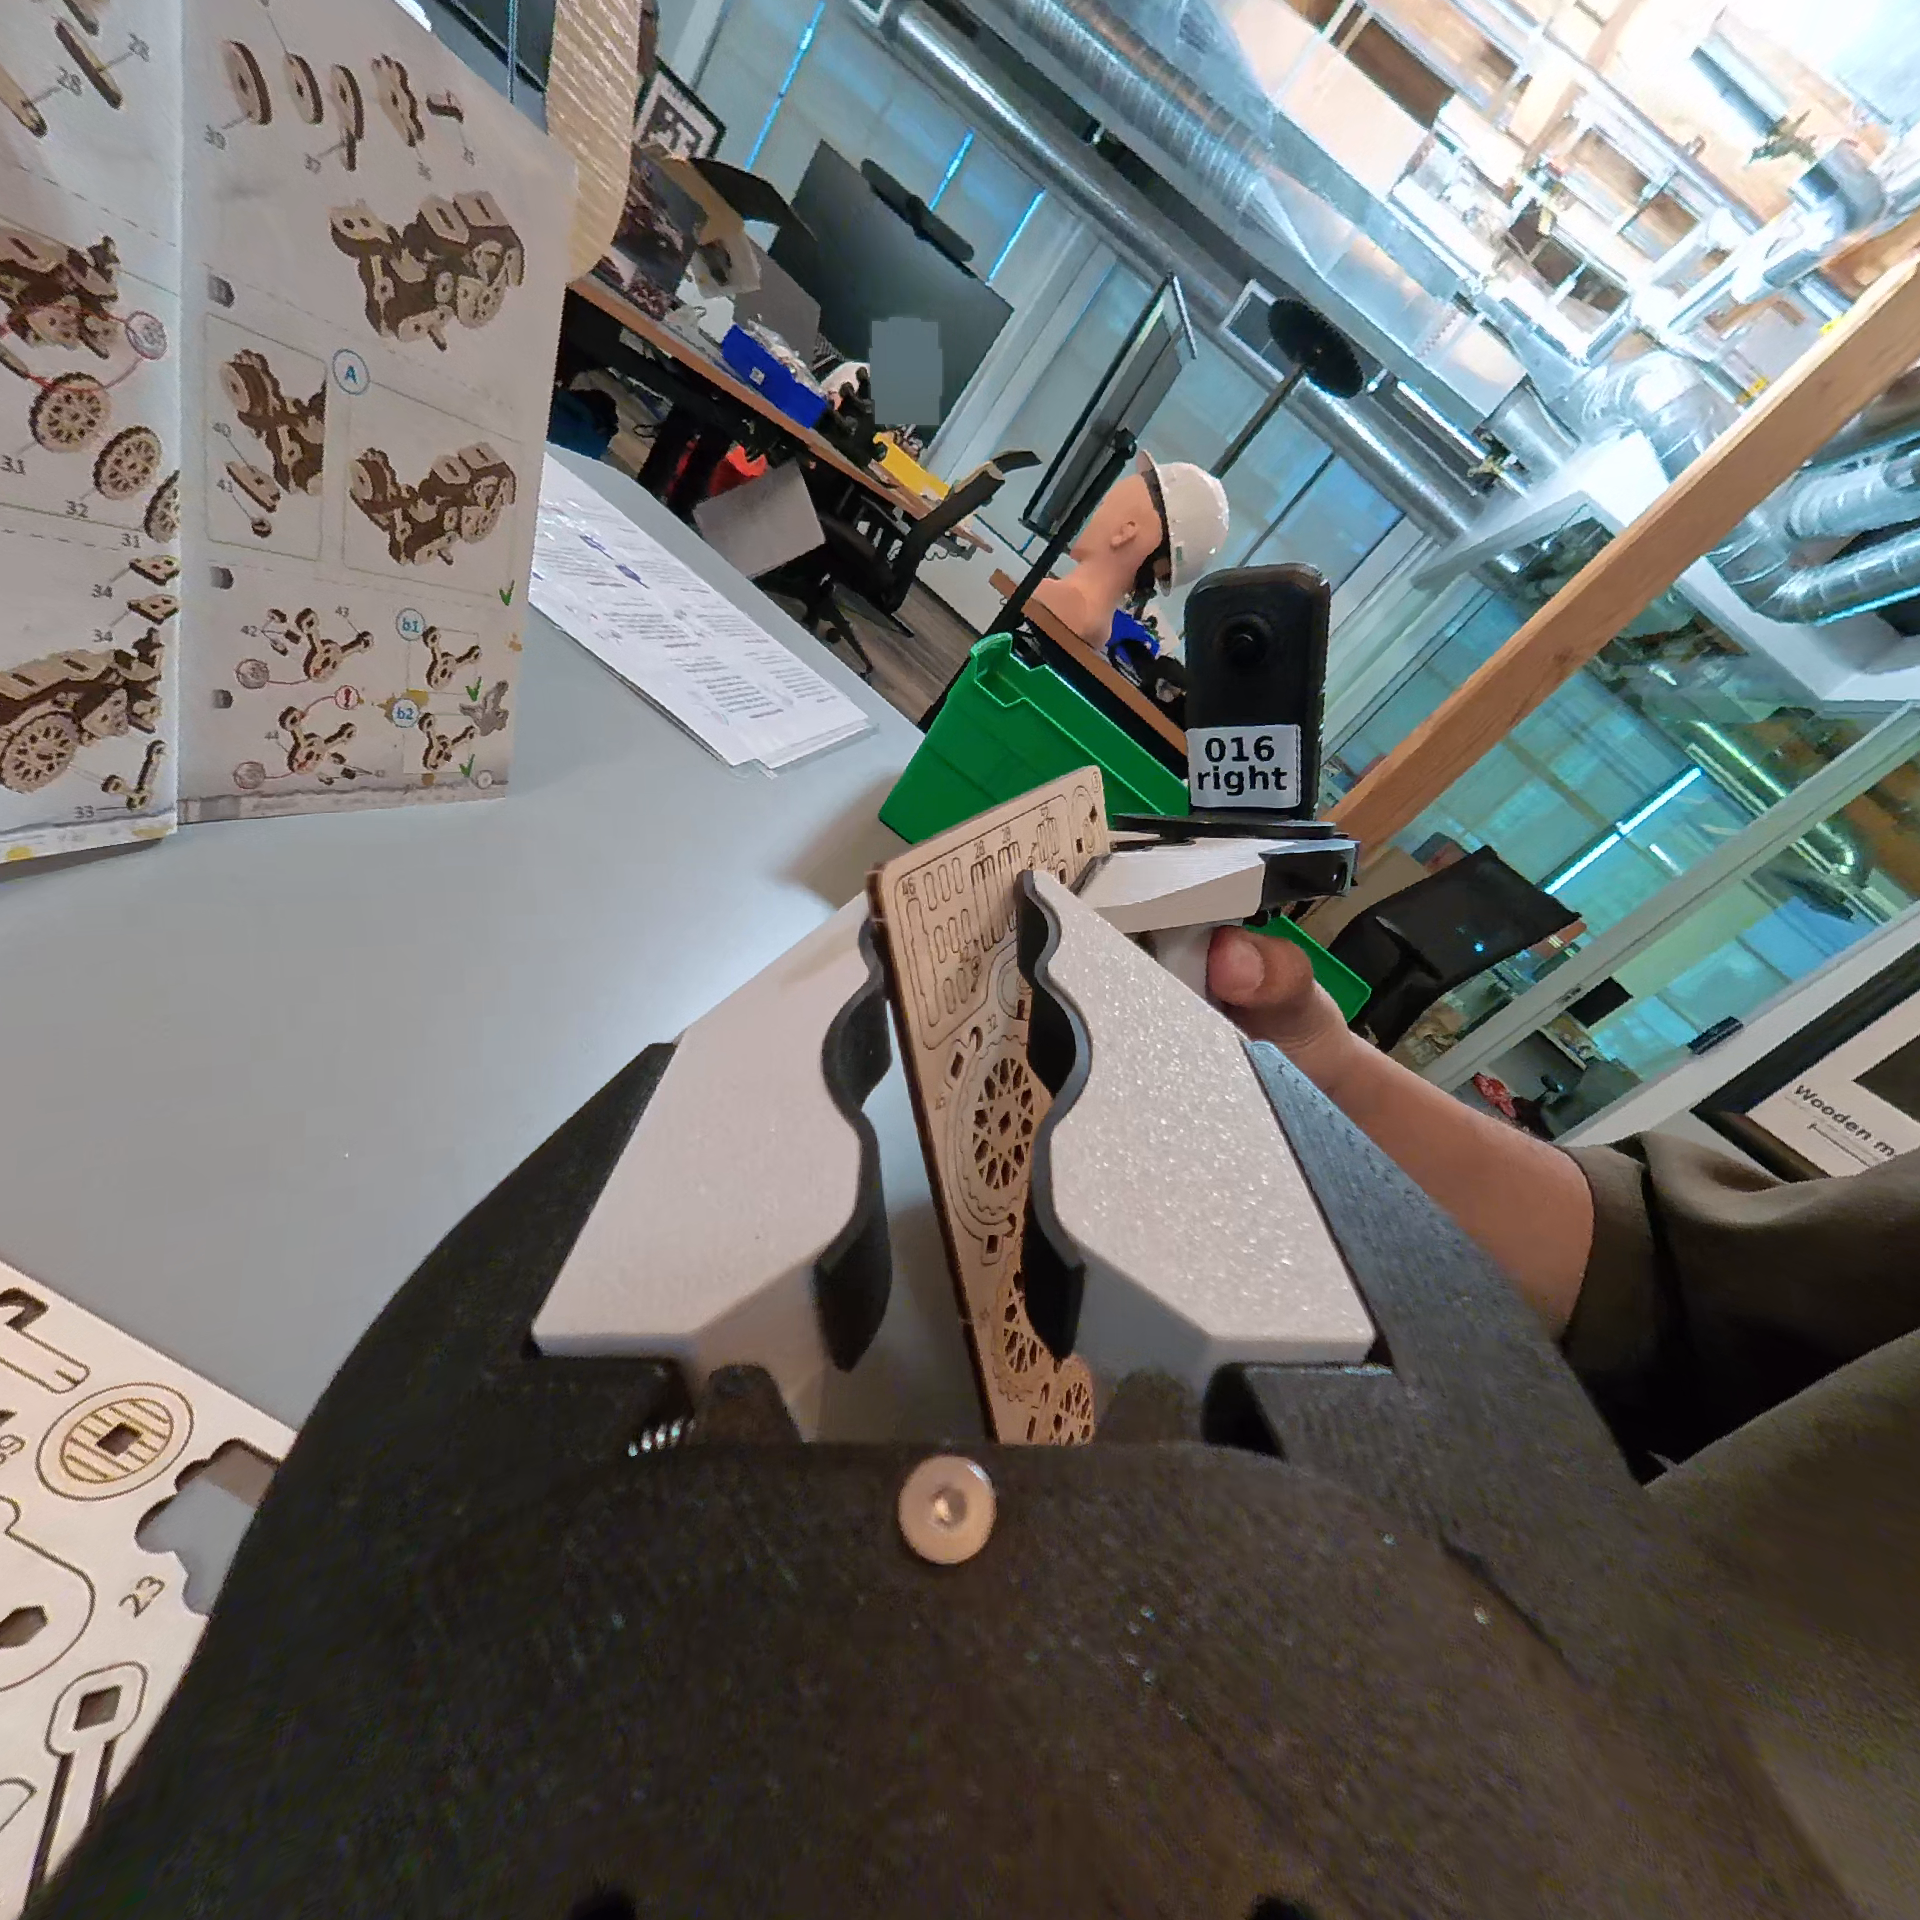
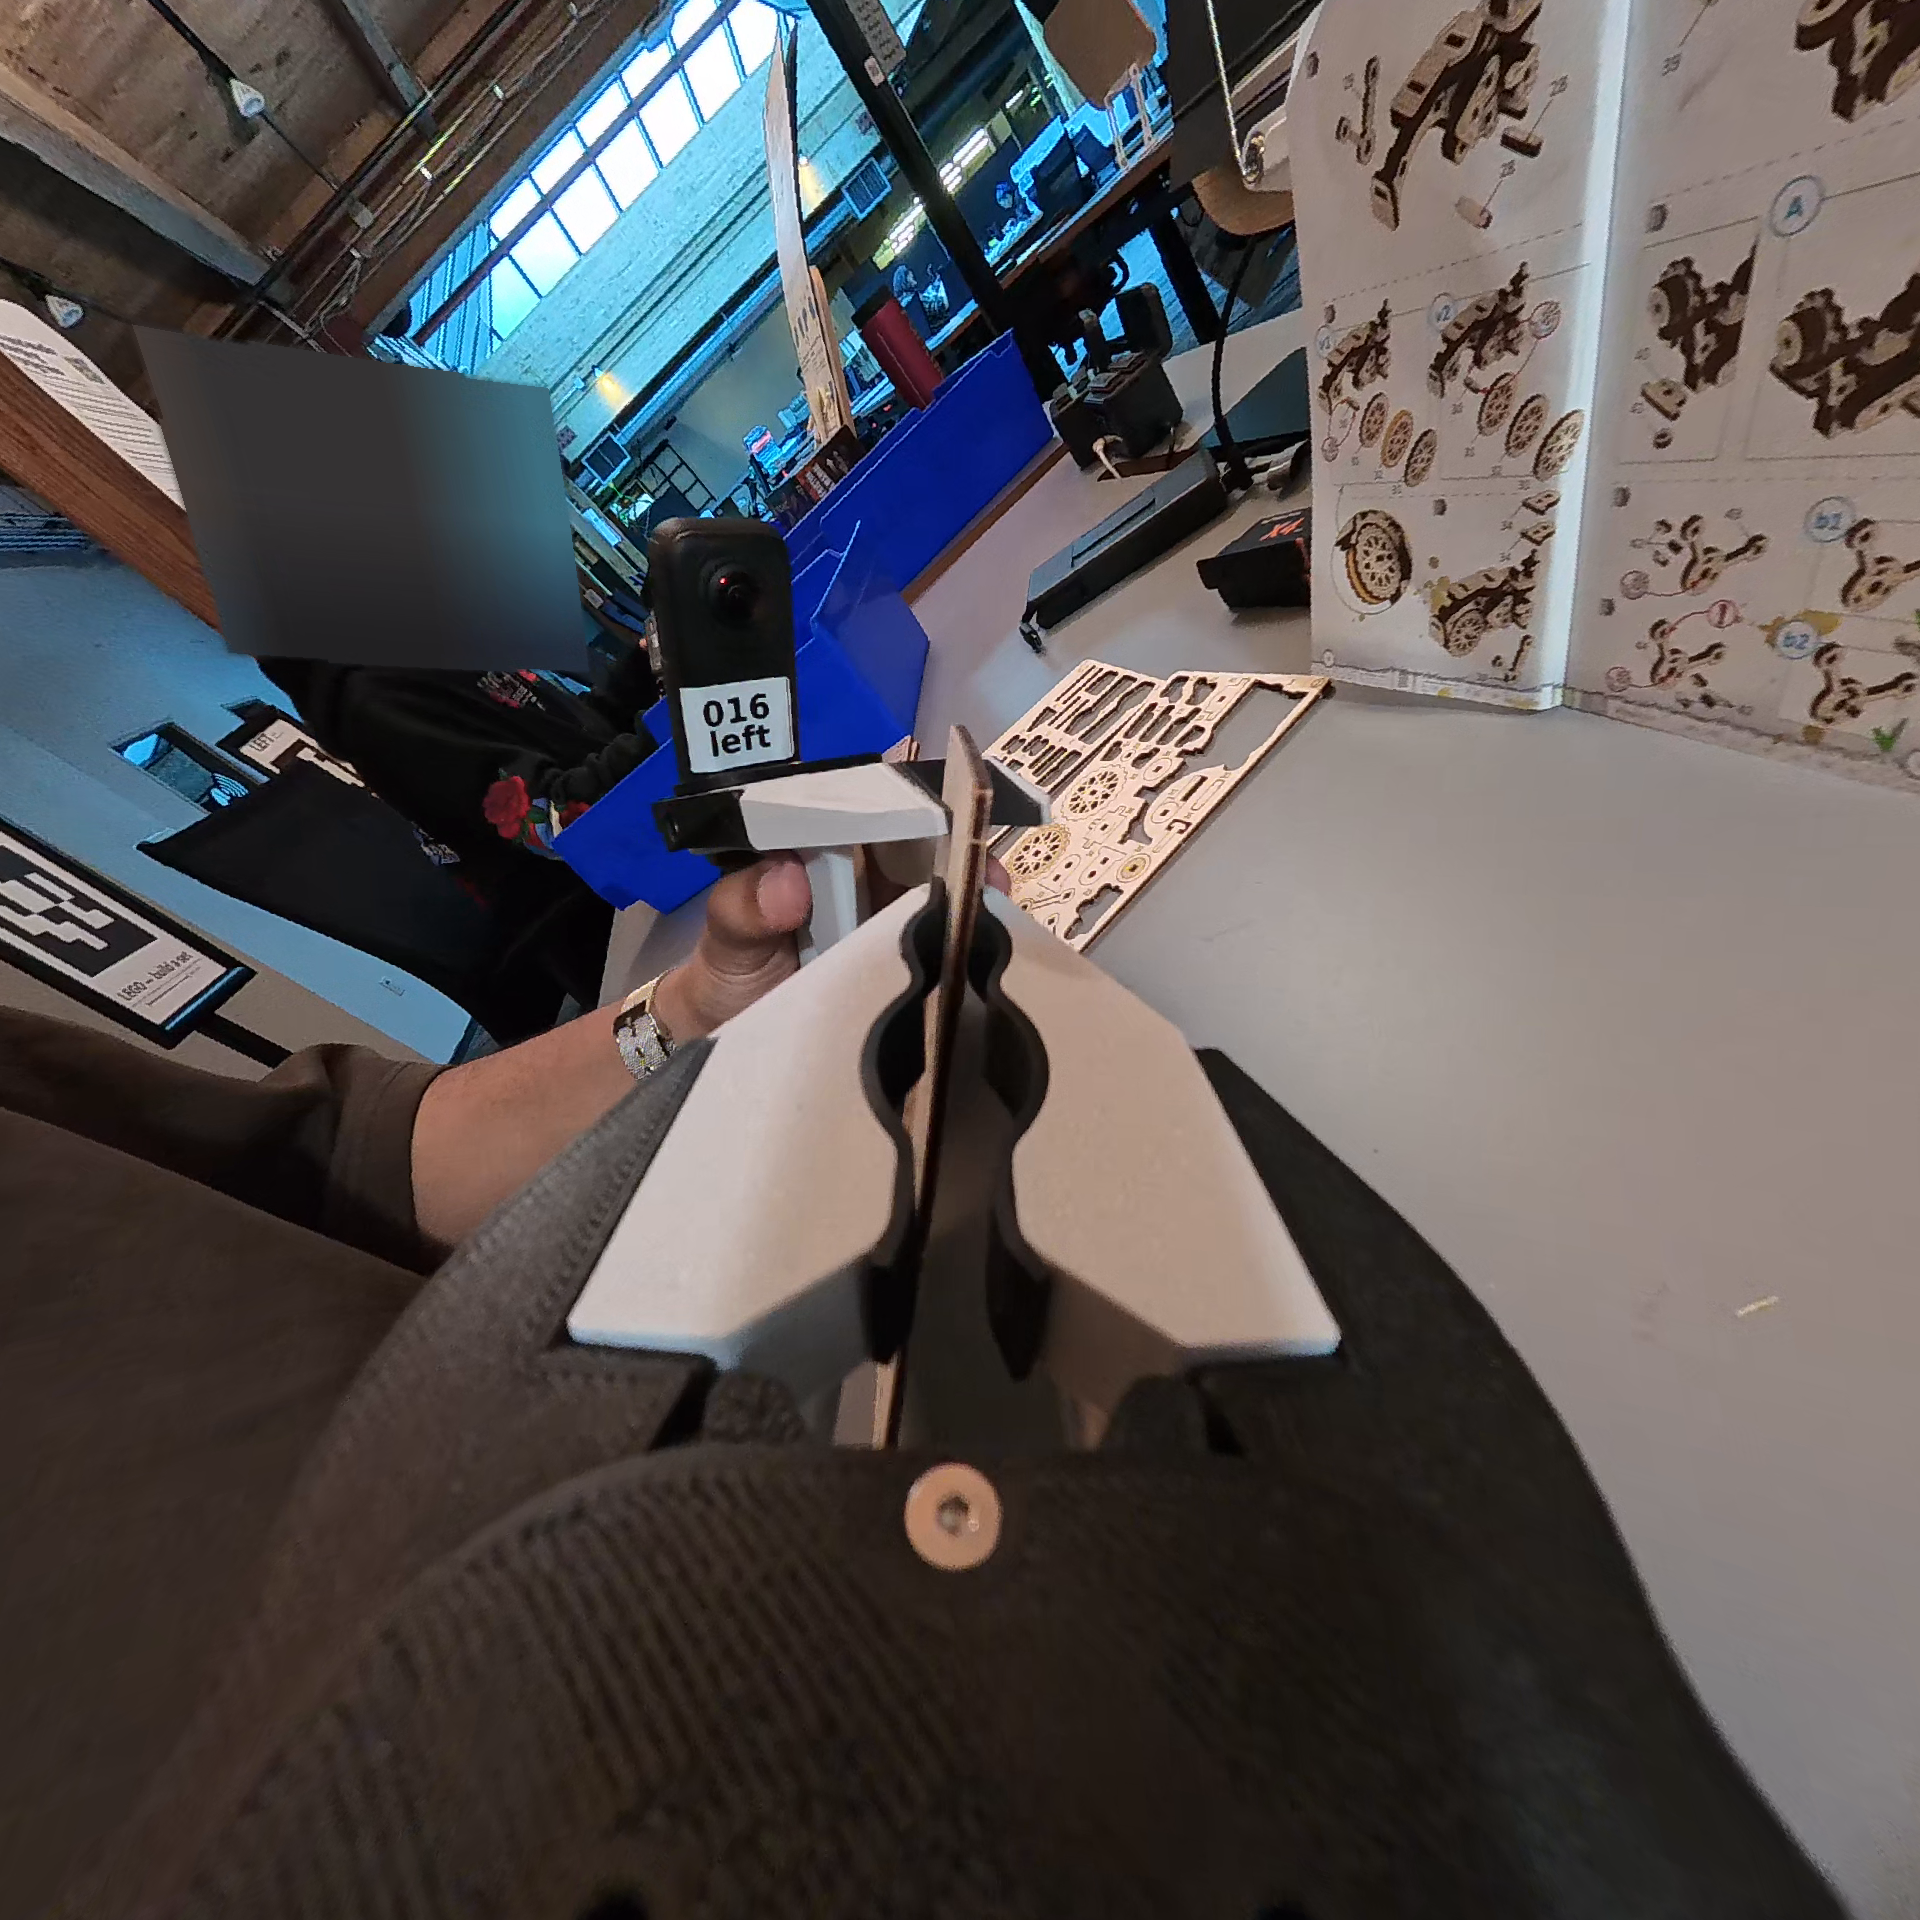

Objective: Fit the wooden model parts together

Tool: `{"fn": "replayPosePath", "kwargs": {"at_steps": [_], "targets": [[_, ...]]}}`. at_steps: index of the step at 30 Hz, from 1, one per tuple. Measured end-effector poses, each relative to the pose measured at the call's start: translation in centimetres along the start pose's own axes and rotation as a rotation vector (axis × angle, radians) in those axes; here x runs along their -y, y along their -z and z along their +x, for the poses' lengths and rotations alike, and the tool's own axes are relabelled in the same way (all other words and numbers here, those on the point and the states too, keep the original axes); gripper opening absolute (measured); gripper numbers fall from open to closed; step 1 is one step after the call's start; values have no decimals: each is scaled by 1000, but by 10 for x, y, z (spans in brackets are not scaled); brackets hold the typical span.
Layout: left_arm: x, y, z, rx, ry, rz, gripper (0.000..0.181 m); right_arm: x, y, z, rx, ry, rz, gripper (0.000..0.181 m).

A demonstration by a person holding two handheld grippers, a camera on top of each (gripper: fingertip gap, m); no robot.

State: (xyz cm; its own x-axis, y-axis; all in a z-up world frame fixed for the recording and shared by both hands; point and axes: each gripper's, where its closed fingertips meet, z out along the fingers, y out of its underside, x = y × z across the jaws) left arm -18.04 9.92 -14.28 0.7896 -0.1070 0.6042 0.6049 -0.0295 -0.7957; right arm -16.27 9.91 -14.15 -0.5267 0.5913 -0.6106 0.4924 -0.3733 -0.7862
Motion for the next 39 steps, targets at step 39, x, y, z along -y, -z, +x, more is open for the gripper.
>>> {"fn": "replayPosePath", "kwargs": {"at_steps": [39], "targets": [[3, 2, -2, 118, -25, -18, 18, 1, -1, 2, -56, 36, 2, 3]]}}
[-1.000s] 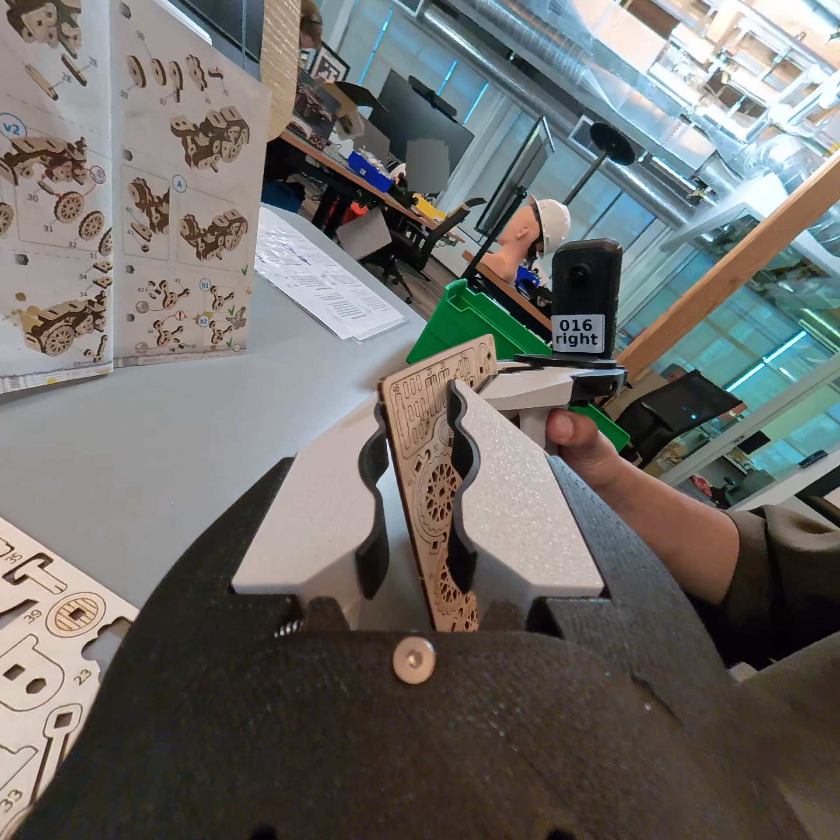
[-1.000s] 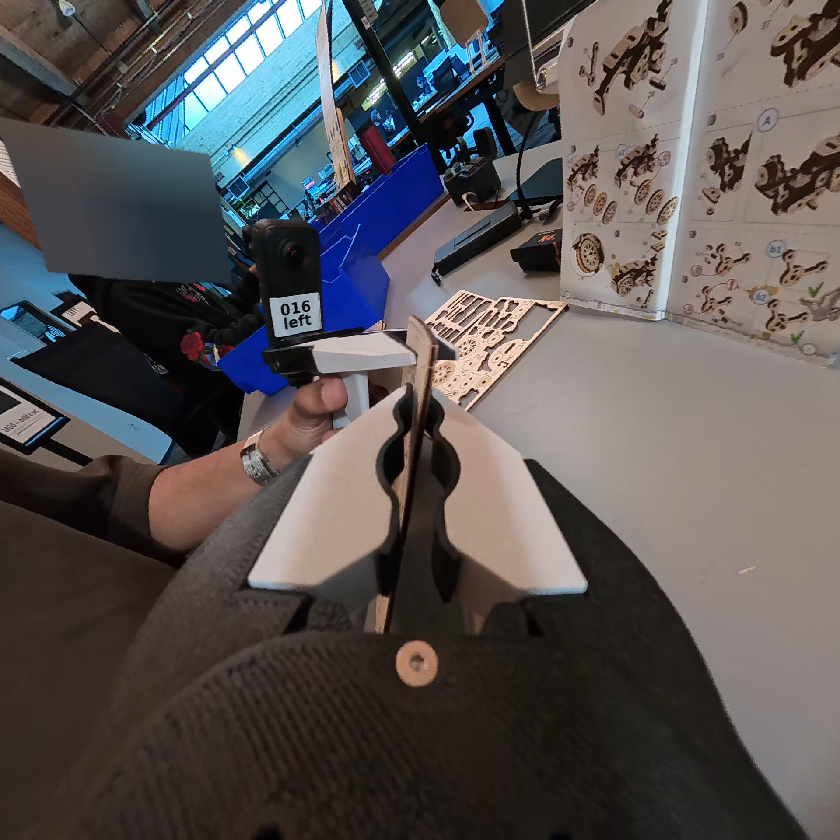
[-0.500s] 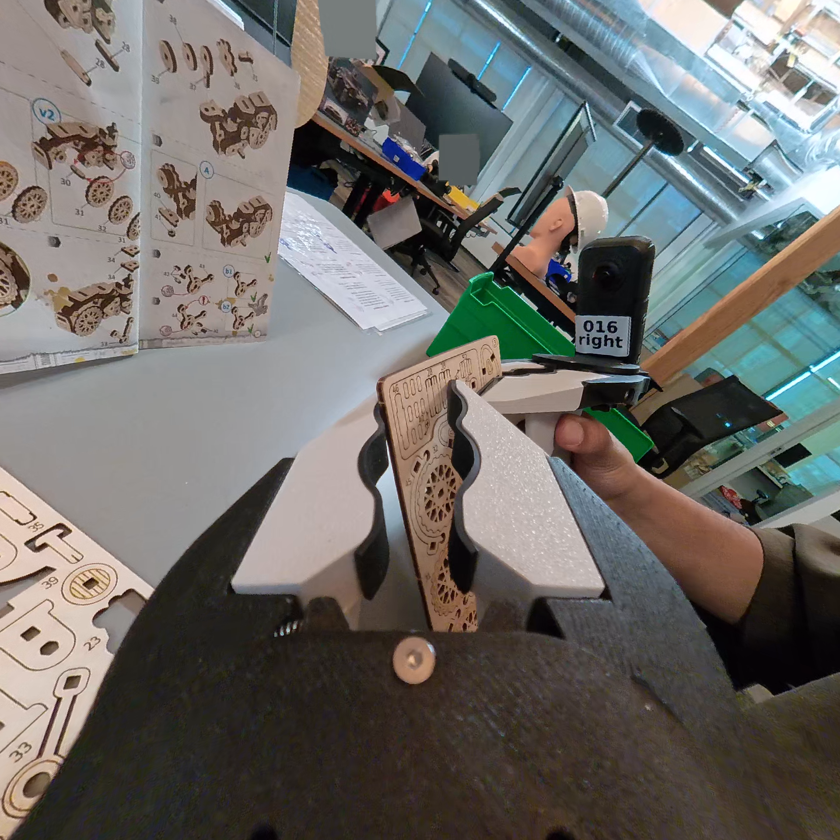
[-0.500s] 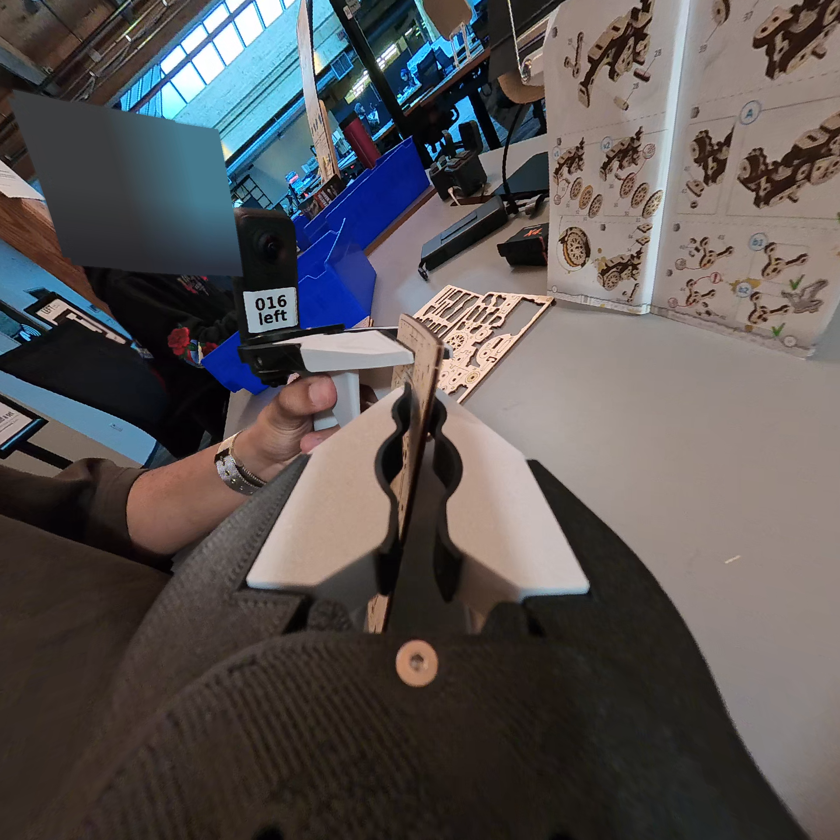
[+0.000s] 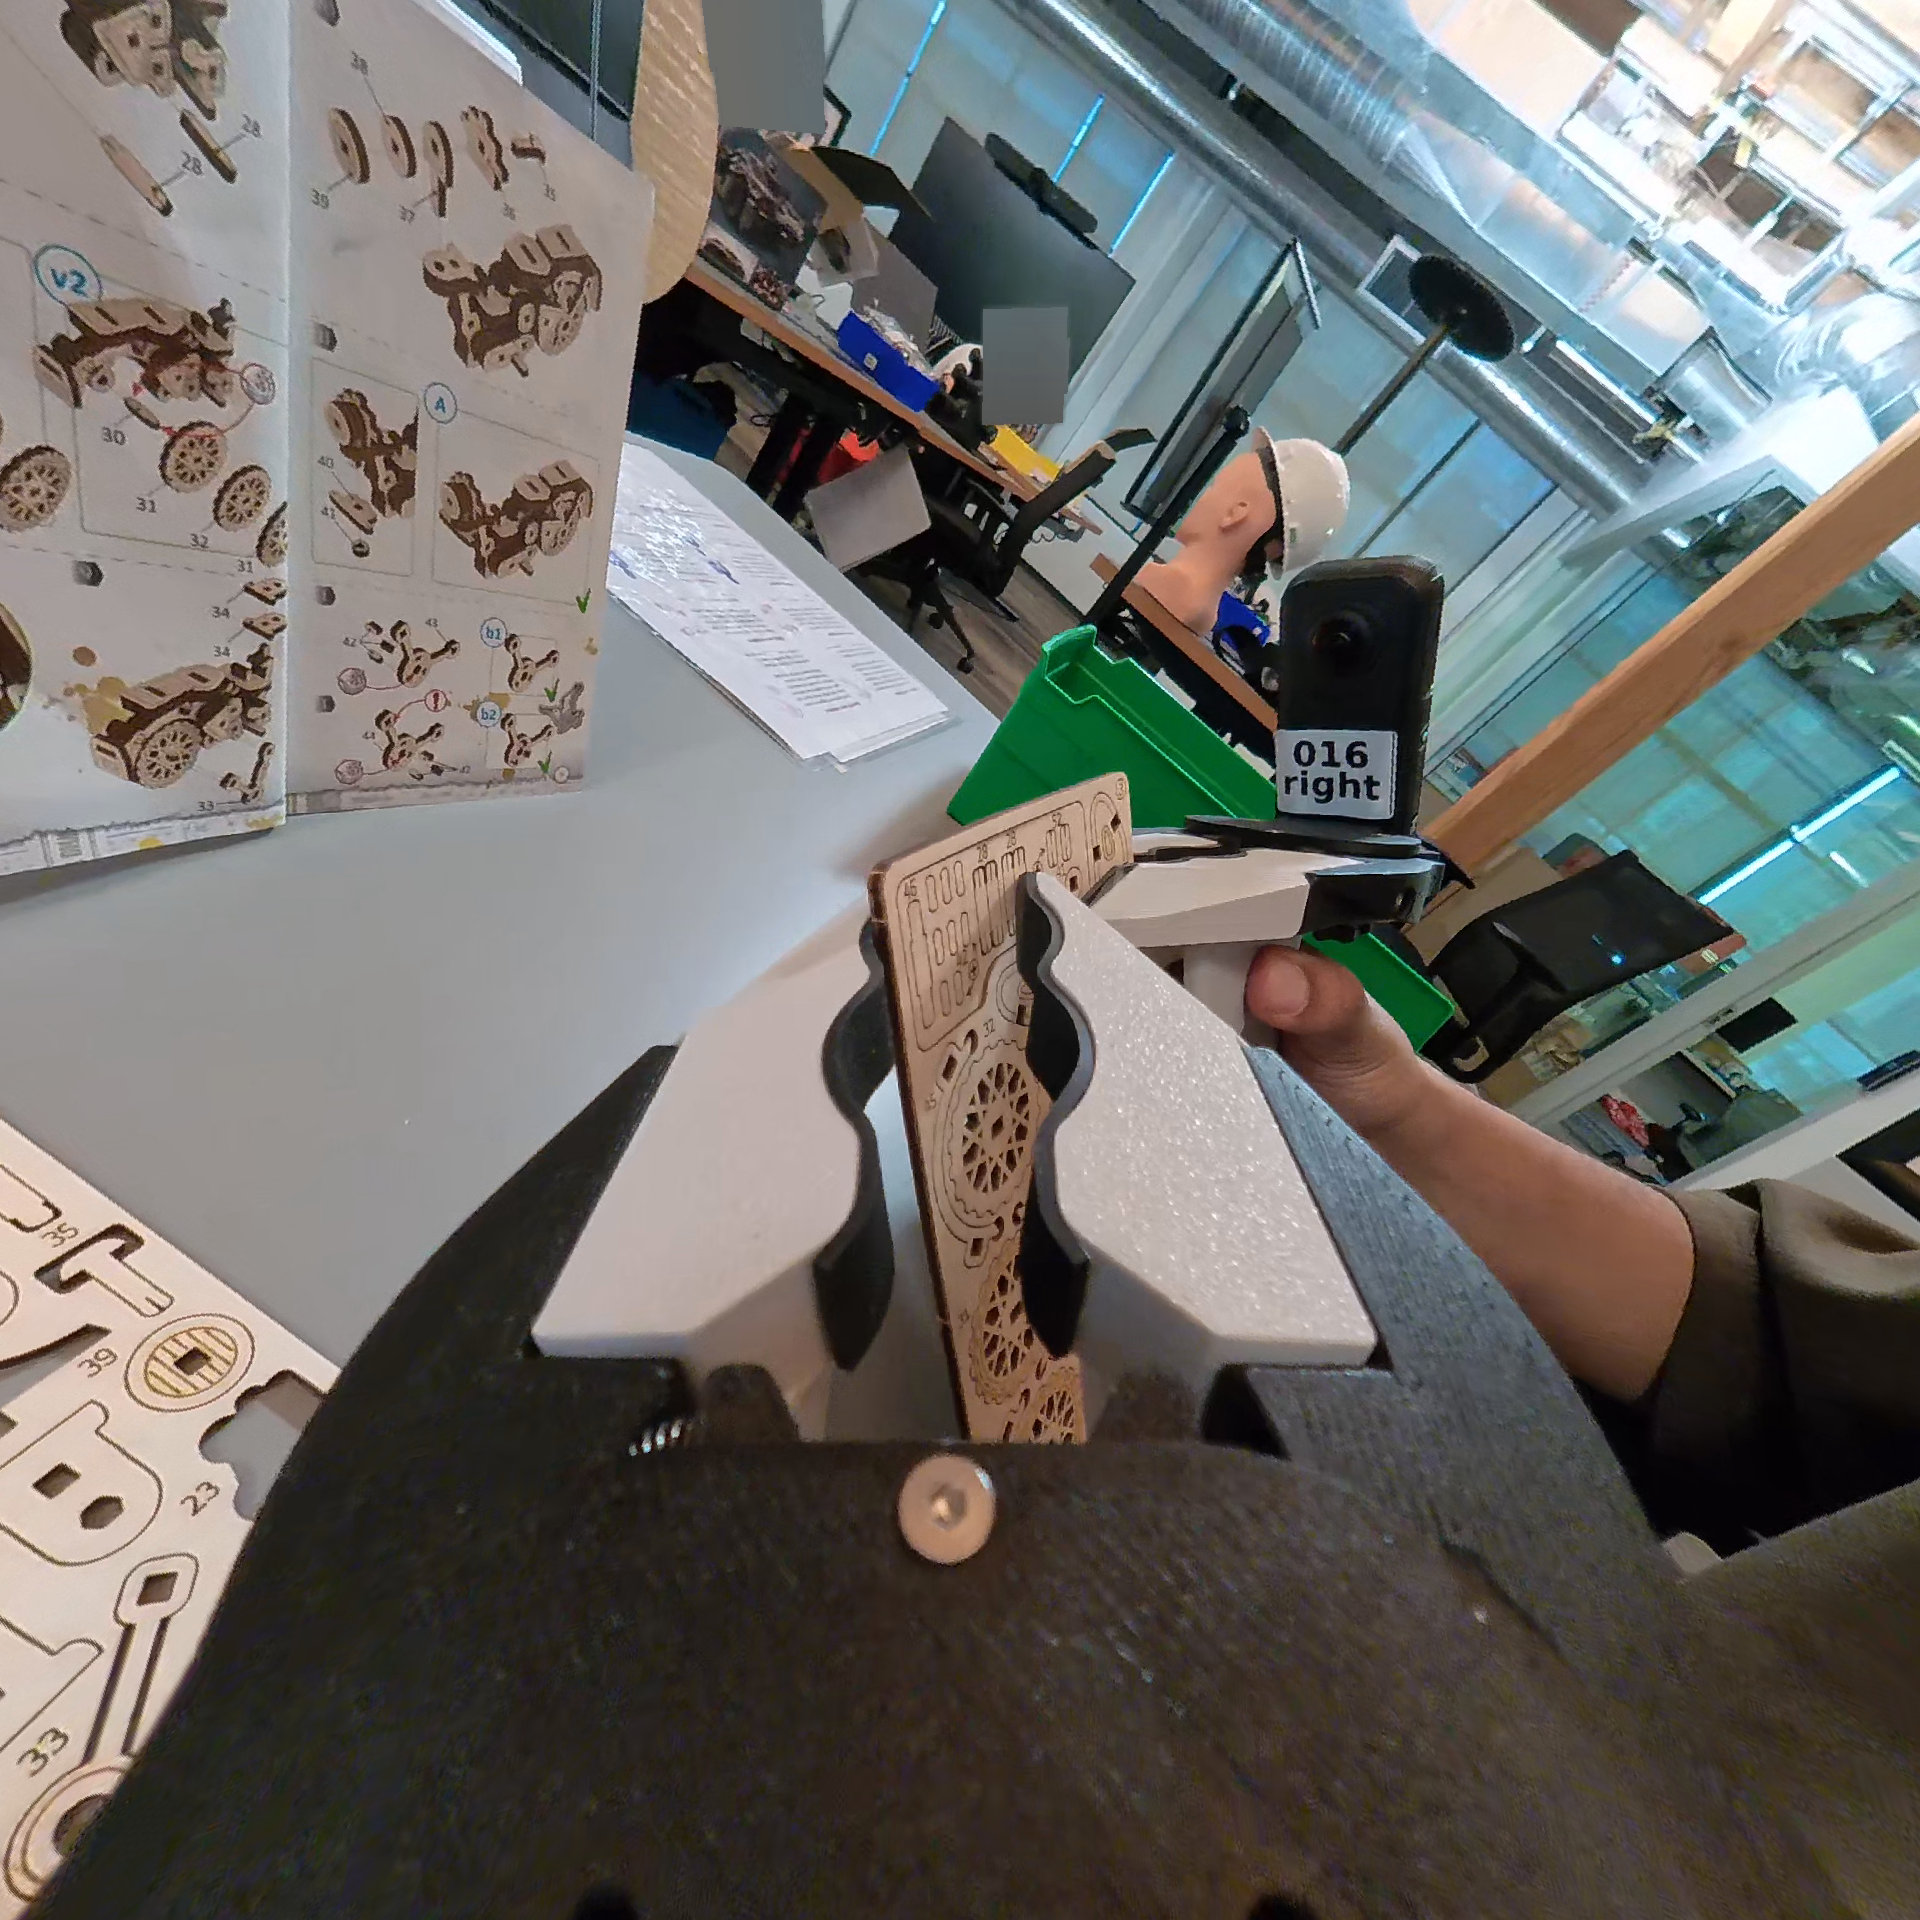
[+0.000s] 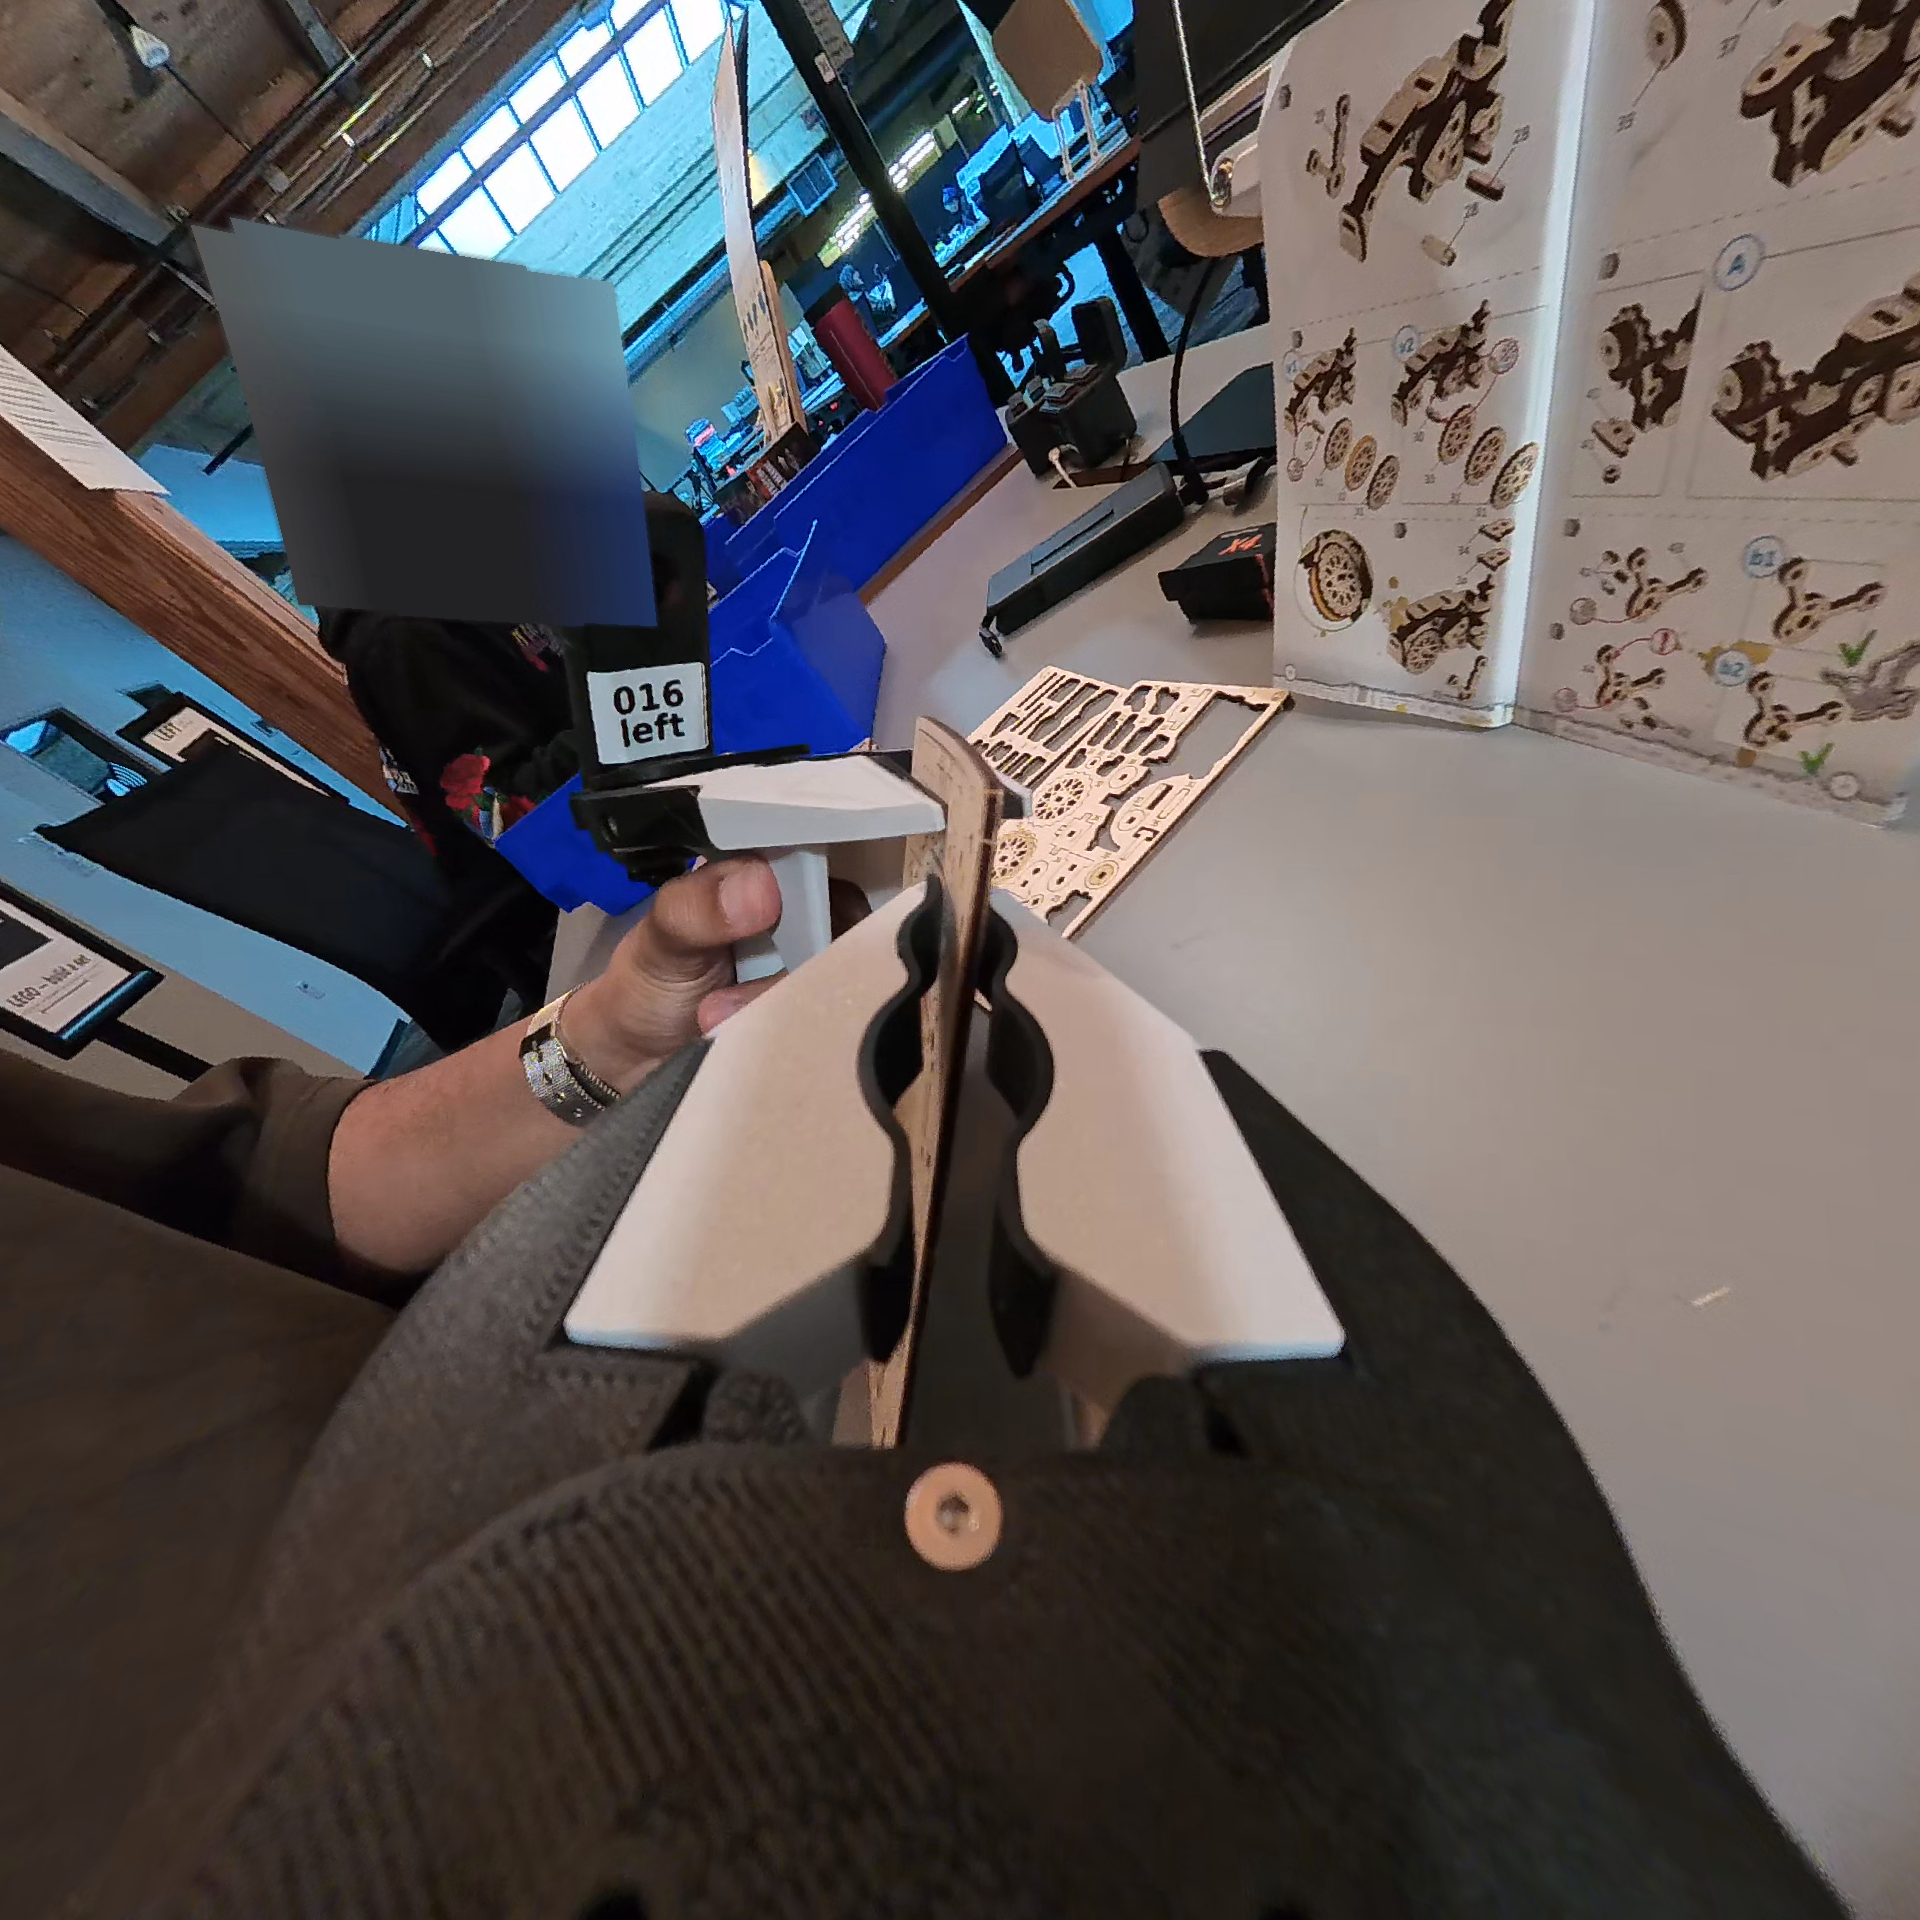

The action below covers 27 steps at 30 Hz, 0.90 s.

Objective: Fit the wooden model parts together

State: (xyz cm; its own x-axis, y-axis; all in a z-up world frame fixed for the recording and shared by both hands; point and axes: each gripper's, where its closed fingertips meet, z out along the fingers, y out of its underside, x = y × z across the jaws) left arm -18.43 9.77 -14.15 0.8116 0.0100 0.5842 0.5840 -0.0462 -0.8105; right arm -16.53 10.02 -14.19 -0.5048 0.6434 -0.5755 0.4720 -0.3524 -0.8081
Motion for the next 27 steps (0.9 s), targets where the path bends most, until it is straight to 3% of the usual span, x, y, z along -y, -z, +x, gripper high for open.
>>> {"fn": "replayPosePath", "kwargs": {"at_steps": [4, 11, 15, 18, 22, 27], "targets": [[1, 0, 2, -16, 11, 1, 16, 0, 1, 0, -1, 3, -1, 4], [-1, 3, 11, -196, 150, -7, 14, 5, 2, -6, 58, -36, 37, 1], [-8, 0, 16, -234, 126, -3, 10, 10, 6, -5, 55, -32, 70, 1], [-3, 2, 27, -287, 116, 16, 0, 14, 8, -2, 53, -51, 84, 11], [-6, 3, 34, -282, 27, -23, 0, 29, 16, -3, 46, -54, 132, 29], [-8, 0, 36, -240, -27, -56, 0, 45, 28, -6, -59, 106, 107, 42]]}}
